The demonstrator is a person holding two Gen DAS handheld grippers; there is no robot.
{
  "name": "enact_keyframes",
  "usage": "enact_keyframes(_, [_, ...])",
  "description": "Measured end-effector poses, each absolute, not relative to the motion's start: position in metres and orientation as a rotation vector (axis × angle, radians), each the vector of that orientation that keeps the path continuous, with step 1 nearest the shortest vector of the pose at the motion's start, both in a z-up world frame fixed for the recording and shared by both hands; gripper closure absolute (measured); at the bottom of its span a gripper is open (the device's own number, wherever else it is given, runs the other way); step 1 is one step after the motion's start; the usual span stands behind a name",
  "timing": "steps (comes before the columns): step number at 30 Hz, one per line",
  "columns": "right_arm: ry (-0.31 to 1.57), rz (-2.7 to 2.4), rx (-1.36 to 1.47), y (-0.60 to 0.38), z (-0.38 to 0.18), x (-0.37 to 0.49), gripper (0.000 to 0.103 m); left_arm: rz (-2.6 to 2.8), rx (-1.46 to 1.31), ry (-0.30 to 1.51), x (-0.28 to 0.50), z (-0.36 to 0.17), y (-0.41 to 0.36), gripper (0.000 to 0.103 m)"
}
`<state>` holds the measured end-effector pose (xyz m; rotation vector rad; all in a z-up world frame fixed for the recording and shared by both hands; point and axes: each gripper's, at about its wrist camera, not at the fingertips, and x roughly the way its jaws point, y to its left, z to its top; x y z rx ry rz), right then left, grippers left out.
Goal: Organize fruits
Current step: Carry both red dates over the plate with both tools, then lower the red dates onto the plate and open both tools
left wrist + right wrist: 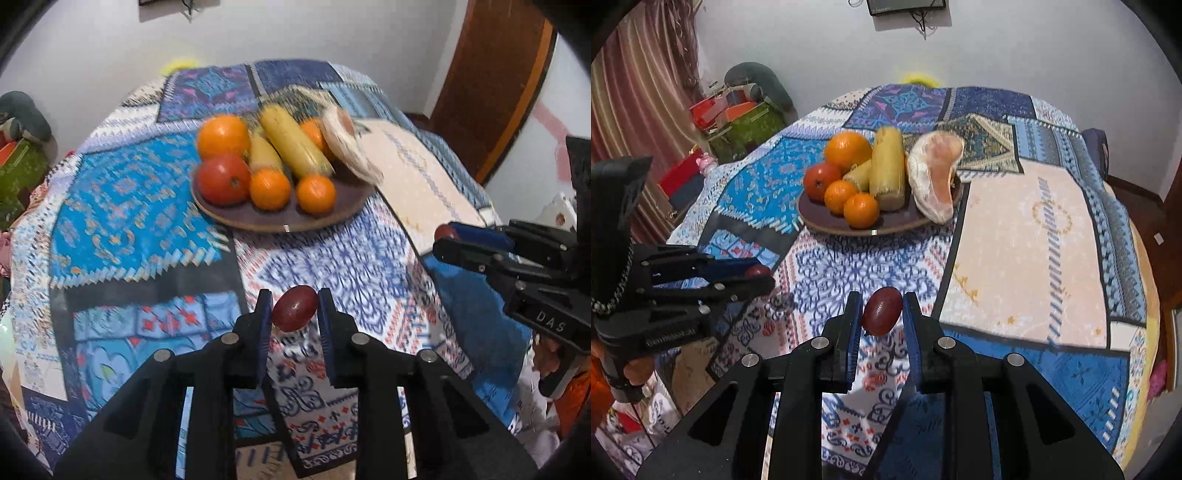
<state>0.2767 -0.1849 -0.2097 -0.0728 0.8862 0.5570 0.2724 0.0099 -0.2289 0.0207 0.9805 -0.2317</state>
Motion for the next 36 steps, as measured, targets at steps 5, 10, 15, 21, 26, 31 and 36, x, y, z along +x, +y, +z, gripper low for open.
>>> enact_keyframes(5, [0.852, 0.559, -0.068, -0.181, -0.199, 0.288, 0.083, -0.211, -0.009, 0.941, 0.283, -0.215, 0.018, 0.079])
enact_keyframes(10, [0.825, 0.555, -0.064, -0.176, -0.192, 0.301, 0.083, -0.2, -0.019, 0.911, 0.294, -0.209, 0.022, 0.079])
enact_keyframes(15, [0.814, 0.556, -0.059, -0.172, -0.191, 0.312, 0.083, -0.198, -0.024, 0.895, 0.307, -0.21, 0.024, 0.079])
enact_keyframes(21, [0.817, 0.559, -0.059, -0.166, -0.196, 0.327, 0.083, -0.186, -0.036, 0.894, 0.326, -0.216, 0.029, 0.079])
enact_keyframes(26, [0.829, 0.558, -0.068, -0.16, -0.205, 0.34, 0.083, -0.177, -0.044, 0.91, 0.341, -0.228, 0.035, 0.079])
enact_keyframes(31, [0.857, 0.568, -0.073, -0.153, -0.218, 0.349, 0.083, -0.172, -0.059, 0.924, 0.353, -0.238, 0.041, 0.079])
enact_keyframes(36, [0.874, 0.574, -0.085, -0.147, -0.228, 0.356, 0.083, -0.173, -0.074, 0.927, 0.361, -0.246, 0.043, 0.079])
